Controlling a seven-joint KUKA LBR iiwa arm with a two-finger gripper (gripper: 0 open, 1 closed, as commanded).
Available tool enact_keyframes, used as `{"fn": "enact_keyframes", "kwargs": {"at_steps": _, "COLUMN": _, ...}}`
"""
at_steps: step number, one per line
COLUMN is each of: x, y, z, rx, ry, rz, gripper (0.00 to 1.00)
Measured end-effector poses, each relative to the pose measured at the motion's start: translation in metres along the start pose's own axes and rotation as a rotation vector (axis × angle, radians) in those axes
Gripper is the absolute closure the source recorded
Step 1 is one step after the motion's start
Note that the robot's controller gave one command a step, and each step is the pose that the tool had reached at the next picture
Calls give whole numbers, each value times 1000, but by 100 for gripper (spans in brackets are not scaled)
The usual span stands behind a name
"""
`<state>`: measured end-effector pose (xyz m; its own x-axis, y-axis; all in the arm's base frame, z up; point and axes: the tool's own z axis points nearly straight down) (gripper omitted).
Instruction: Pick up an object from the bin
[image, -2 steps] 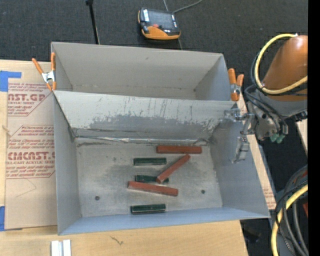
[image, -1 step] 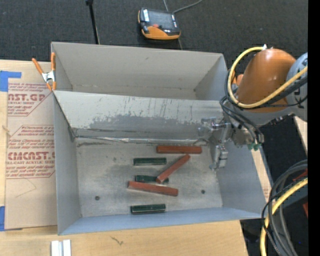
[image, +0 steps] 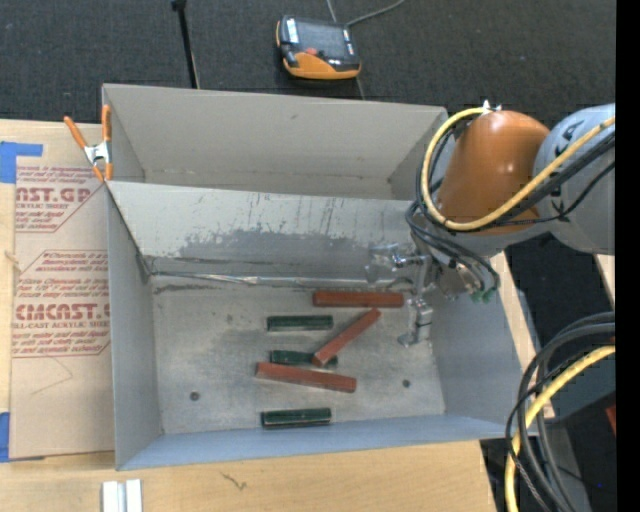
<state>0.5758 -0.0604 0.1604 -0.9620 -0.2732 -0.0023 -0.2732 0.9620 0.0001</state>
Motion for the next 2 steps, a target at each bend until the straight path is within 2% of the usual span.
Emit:
{"fn": "enact_keyframes", "kwargs": {"at_steps": 1, "x": -15, "y": 43, "z": 10, "rx": -1, "ry": 0, "rz": -101, "gripper": 0}}
{"fn": "enact_keyframes", "kwargs": {"at_steps": 2, "x": -20, "y": 35, "z": 73, "rx": 2, "ry": -4, "rz": -296, "gripper": 0}}
